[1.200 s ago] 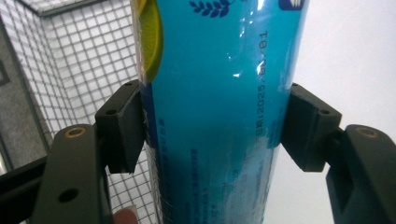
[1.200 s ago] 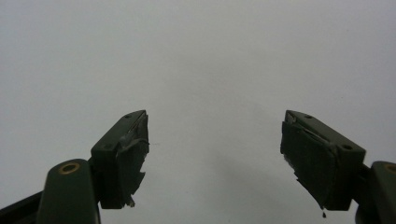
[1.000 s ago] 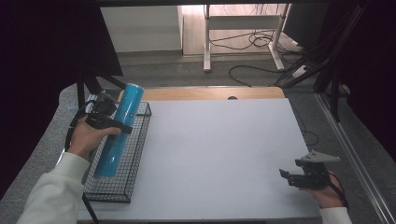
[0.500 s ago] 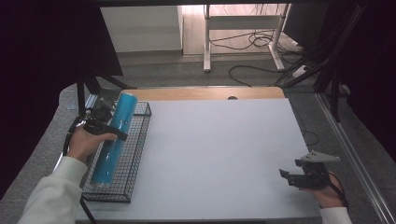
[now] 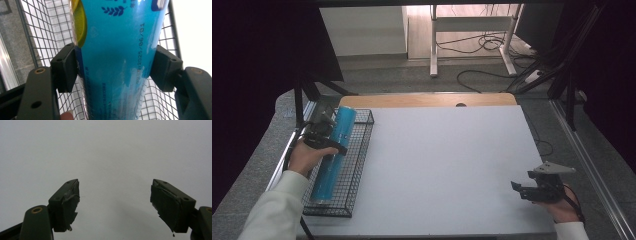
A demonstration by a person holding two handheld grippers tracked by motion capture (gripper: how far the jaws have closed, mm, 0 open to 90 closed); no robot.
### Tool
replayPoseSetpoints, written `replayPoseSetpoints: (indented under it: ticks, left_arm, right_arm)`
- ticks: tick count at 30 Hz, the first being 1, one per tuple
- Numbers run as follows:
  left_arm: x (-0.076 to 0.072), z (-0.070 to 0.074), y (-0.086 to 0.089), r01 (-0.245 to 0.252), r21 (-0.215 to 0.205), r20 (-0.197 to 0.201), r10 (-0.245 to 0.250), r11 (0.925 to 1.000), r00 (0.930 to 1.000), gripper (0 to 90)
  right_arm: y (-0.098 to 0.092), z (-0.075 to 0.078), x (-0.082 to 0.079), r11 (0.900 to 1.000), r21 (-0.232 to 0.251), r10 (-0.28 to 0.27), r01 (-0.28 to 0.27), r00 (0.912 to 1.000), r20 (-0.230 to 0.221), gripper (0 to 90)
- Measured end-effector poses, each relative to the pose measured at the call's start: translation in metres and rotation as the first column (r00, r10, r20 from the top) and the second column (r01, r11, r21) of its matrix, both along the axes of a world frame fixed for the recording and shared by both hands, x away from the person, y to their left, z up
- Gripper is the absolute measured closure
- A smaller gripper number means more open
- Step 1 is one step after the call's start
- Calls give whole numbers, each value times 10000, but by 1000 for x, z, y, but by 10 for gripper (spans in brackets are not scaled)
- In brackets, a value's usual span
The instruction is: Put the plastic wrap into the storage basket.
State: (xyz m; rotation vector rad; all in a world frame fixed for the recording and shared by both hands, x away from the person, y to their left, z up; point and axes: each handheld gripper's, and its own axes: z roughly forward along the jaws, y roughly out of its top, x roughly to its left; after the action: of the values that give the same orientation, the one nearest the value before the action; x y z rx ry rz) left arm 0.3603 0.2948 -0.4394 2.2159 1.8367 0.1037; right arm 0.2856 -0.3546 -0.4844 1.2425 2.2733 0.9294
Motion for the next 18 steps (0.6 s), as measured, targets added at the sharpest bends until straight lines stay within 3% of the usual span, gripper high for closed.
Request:
replayPoseSetpoints:
  ticks: [8,15,16,18]
  left_arm:
    - [11,-22,-6,-335,322,-217,342,9989,9992,315]
    - [19,-41,-12,-314,738,-455,349,9968,9984,313]
    - [20,-40,-13,-308,824,-367,339,9961,9988,308]
    - [19,-30,-13,-624,761,235,608,9951,9979,346]
  right_arm:
    - [0,0,0,10000,-33,0,0,10000,6,237]
    - [-1,-1,0,10000,-50,-33,33,10000,-38,236]
    - [-1,-1,0,10000,-51,-41,41,10000,-46,236]
    - [-1,-2,0,10000,-70,-38,38,10000,-43,236]
